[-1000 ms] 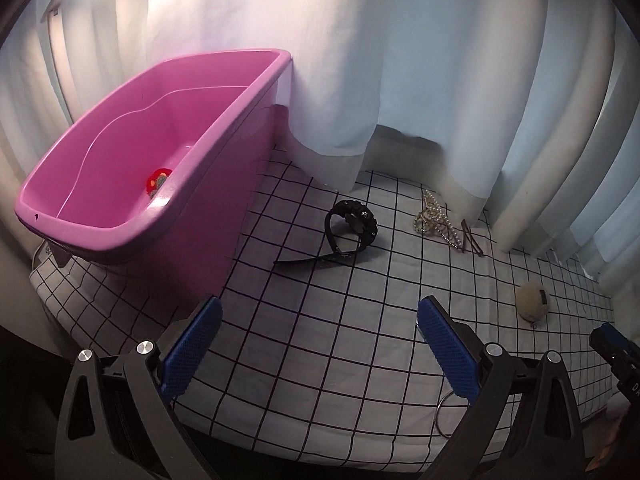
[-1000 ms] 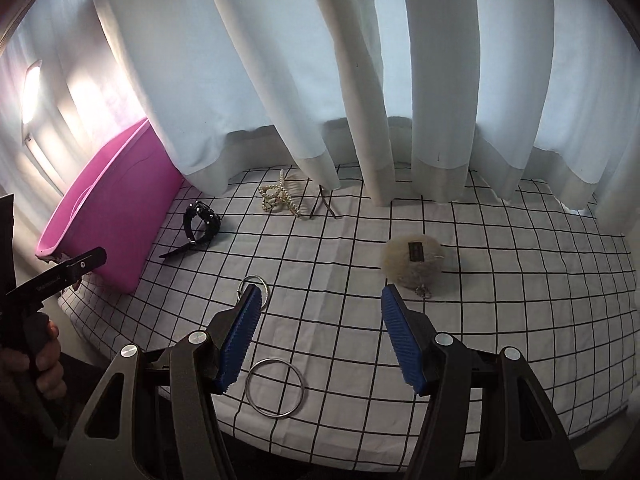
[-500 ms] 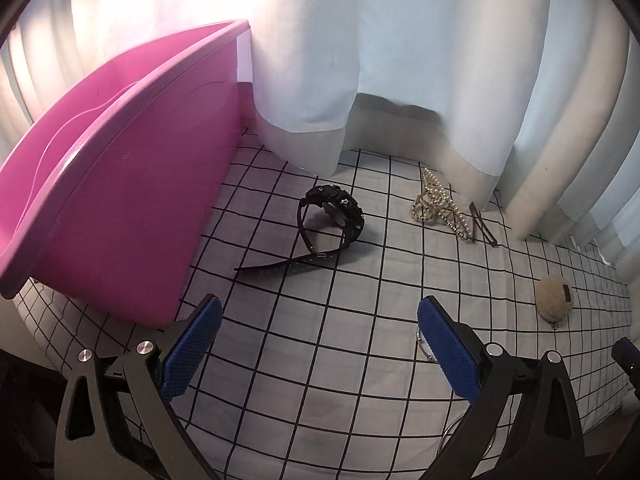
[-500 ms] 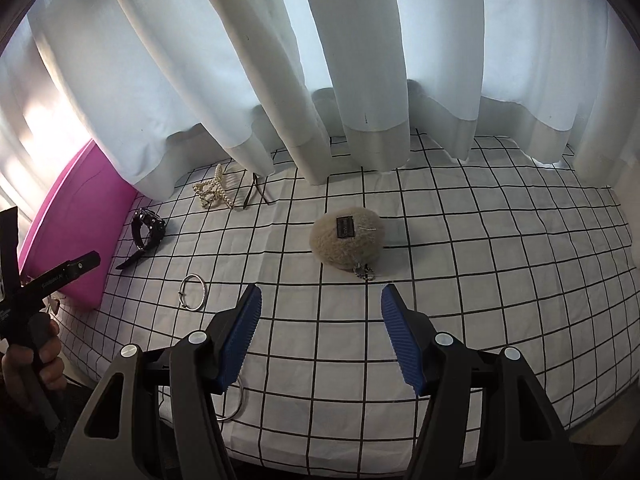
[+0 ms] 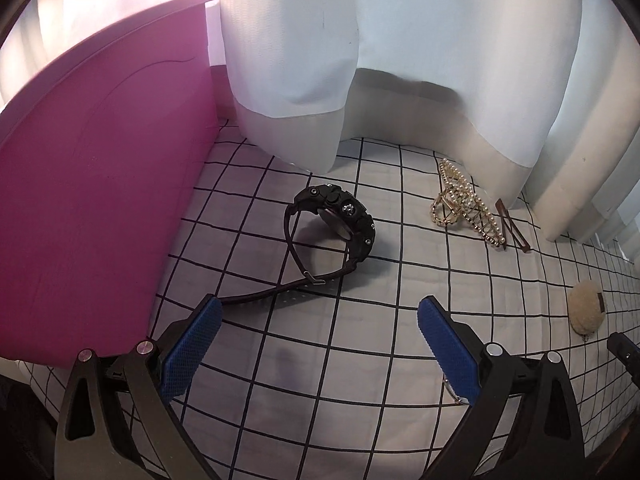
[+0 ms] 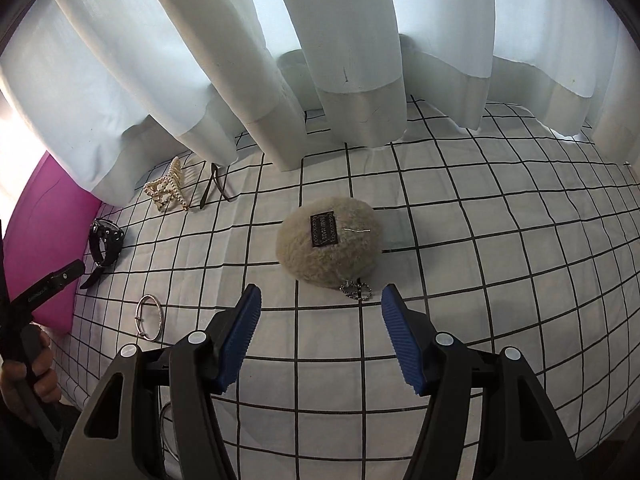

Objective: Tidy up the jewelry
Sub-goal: 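Grasp the black watch with the left gripper while the right grasps the beige pom-pom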

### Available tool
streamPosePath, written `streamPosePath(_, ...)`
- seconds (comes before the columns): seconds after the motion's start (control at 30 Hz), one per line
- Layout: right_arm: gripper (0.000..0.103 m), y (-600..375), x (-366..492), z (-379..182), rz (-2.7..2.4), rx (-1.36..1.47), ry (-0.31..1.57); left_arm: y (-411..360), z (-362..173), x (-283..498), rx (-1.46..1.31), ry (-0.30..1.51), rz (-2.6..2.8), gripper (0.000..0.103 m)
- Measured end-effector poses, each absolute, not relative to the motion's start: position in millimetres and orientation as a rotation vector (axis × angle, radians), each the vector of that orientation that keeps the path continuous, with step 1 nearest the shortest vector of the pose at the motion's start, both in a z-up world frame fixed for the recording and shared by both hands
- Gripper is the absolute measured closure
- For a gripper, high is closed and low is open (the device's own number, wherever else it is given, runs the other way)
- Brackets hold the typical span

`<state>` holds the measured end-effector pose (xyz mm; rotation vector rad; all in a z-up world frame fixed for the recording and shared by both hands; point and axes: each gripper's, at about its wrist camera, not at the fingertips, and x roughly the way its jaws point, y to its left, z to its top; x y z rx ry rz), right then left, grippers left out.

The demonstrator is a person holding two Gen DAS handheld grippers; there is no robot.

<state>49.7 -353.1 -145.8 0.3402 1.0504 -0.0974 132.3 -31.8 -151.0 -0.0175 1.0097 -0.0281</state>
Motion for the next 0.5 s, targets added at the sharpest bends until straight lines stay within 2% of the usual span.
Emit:
streamPosePath(0.17, 0.033, -357.3, 55.4, -157.1, -0.124, 0.368, 1.044, -33.8, -166.9, 147.6, -0.018, 1.036, -0.032, 0.007)
streamPosePath(0.27, 0.03, -357.0, 57.9, -161.8, -0.134, 0.362, 1.052, -33.8, -175.0, 153.8, -0.012, 1.046, -0.033, 0.006)
streamPosePath(0.5, 0.03, -356.1, 65.7, -173.8, -0.167, 0.332, 1.078, -27.3, -183.3, 161.2, -0.026, 1.043, -0.038, 0.006)
